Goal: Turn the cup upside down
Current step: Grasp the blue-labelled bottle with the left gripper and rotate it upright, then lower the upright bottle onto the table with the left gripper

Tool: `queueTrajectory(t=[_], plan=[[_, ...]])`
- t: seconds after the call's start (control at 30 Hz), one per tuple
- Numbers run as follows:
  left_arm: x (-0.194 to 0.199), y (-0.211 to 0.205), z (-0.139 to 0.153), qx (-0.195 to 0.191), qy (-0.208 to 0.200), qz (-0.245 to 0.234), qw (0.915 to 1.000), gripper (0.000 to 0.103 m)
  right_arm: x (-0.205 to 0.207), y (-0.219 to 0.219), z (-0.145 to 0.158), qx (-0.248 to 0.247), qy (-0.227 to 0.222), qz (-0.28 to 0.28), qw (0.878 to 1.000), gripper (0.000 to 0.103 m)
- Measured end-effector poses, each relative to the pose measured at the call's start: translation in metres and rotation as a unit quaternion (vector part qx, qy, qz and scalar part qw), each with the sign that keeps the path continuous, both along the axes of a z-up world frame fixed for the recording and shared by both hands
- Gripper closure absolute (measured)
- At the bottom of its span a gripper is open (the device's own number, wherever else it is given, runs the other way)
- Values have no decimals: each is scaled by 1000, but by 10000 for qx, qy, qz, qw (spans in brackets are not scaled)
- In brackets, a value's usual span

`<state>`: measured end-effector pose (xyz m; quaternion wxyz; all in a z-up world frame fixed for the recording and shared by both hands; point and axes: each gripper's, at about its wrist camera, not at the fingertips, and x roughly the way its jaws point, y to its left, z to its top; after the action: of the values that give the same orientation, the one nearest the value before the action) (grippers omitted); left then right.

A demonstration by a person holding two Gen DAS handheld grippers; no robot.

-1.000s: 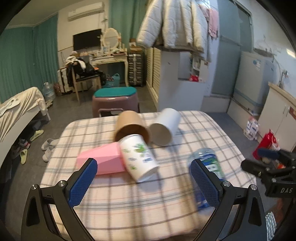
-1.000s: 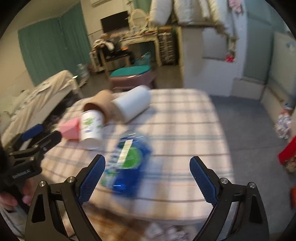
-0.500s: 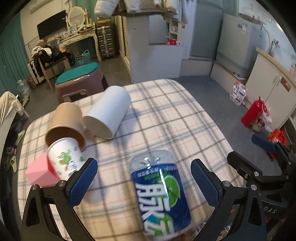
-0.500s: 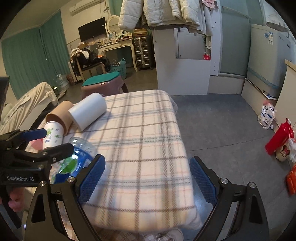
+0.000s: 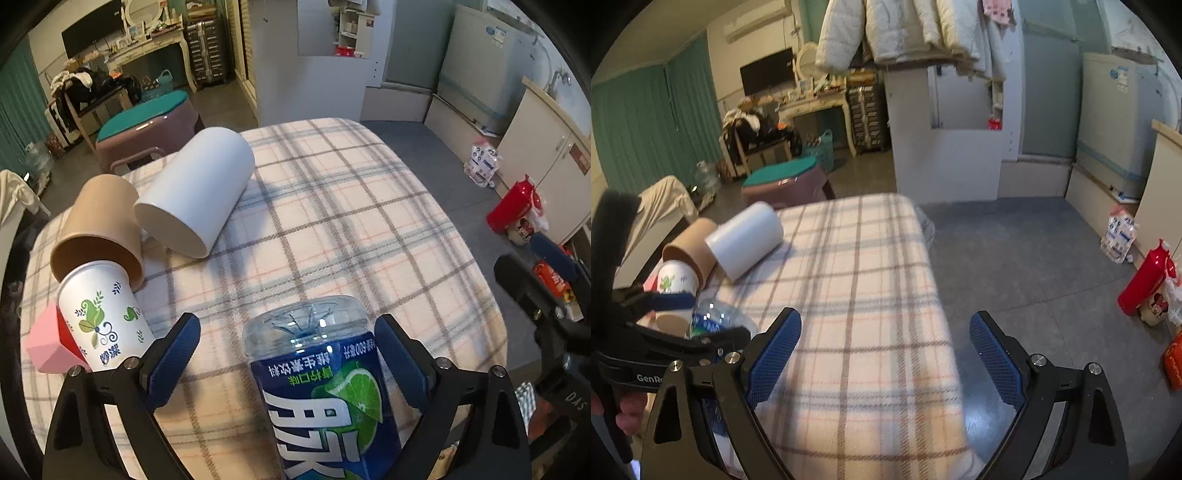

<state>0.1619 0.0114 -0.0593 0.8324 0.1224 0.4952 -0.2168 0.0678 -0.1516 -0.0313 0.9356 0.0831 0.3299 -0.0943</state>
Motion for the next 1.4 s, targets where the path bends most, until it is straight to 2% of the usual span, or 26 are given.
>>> queueTrajectory(t=[0.1,0.3,0.6,0.77,0.87,1.1,1.23,1.4], plan=[[-1,0,1,-157,283,-91,9994,28,-1,1,4,-26,-86,-31,10000,10],[-4,2,6,-256,264,-86,9993,29,-6,4,6,-43,-147,-61,9999,10],[-1,10,48,-464,-510,63,9976,29,-11,9,4,20,-44,-43,10000,10],[-3,15,63,-630,-1017,230,9926,29,-10,14,0,40,23,46,10000,10],[-5,14,67,-681,-1454,330,9865,29,-9,16,-3,61,32,71,10000,10],[2,6,54,-594,-1959,296,9784,29,-5,19,-9,98,108,110,9998,10],[1,3,44,-660,-2094,226,9753,29,1,20,-14,107,176,123,9997,10],[0,-1,35,-560,-2314,189,9711,29,6,21,-18,115,235,171,9995,10]])
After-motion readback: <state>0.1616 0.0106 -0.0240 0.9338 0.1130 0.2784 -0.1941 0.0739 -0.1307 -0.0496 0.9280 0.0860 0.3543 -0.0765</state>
